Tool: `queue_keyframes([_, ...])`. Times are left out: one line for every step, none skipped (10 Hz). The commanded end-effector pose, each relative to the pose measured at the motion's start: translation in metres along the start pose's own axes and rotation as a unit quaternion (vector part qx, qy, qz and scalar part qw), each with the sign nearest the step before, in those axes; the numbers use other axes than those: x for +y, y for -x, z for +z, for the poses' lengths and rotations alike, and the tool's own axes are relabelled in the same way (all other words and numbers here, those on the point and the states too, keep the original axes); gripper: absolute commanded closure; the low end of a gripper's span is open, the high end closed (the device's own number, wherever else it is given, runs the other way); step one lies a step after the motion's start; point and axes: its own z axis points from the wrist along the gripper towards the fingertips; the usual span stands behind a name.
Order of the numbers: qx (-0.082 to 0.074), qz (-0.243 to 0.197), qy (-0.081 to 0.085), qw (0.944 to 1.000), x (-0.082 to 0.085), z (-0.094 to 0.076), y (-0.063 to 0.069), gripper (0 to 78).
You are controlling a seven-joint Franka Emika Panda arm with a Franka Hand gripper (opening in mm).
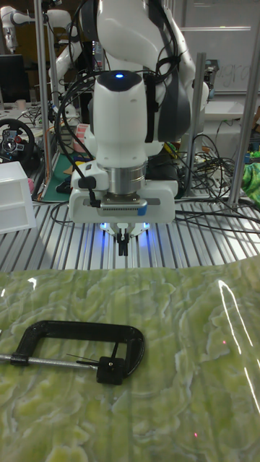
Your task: Turn the hands of a clock
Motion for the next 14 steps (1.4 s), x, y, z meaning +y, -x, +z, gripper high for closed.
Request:
queue_keyframes([0.006, 0.110, 0.025, 0.9936, 0.0001, -0.0001, 0.0000, 77.6])
queue_keyframes([0.002, 0.106, -0.004, 0.9944, 0.0007, -0.0002, -0.0001, 77.6])
queue_keyframes([0.002, 0.104, -0.004, 0.9945, 0.0007, -0.0002, -0.0001, 77.6])
queue_keyframes([0.003, 0.104, -0.002, 0.9946, 0.0007, -0.0002, -0.0001, 77.6])
queue_keyframes([0.003, 0.104, -0.002, 0.9946, 0.0007, -0.0002, -0.0001, 77.6])
queue_keyframes([0.003, 0.103, 0.000, 0.9946, 0.0007, -0.0002, -0.0001, 77.6])
queue_keyframes([0.003, 0.105, 0.003, 0.9945, 0.0007, -0.0002, -0.0001, 77.6])
queue_keyframes([0.003, 0.105, 0.003, 0.9945, 0.0007, -0.0002, -0.0001, 77.6])
queue_keyframes([0.003, 0.104, 0.003, 0.9946, 0.0007, -0.0002, -0.0001, 77.6])
queue_keyframes([0.003, 0.104, 0.004, 0.9945, 0.0007, -0.0002, -0.0001, 77.6])
queue_keyframes([0.002, 0.104, 0.004, 0.9945, 0.0007, -0.0002, -0.0001, 77.6])
queue_keyframes([0.002, 0.104, 0.003, 0.9945, 0.0007, -0.0002, 0.0000, 77.6])
queue_keyframes([0.002, 0.105, 0.003, 0.9945, 0.0007, -0.0002, 0.0000, 77.6])
queue_keyframes([0.002, 0.106, 0.003, 0.9944, 0.0007, -0.0002, 0.0000, 77.6])
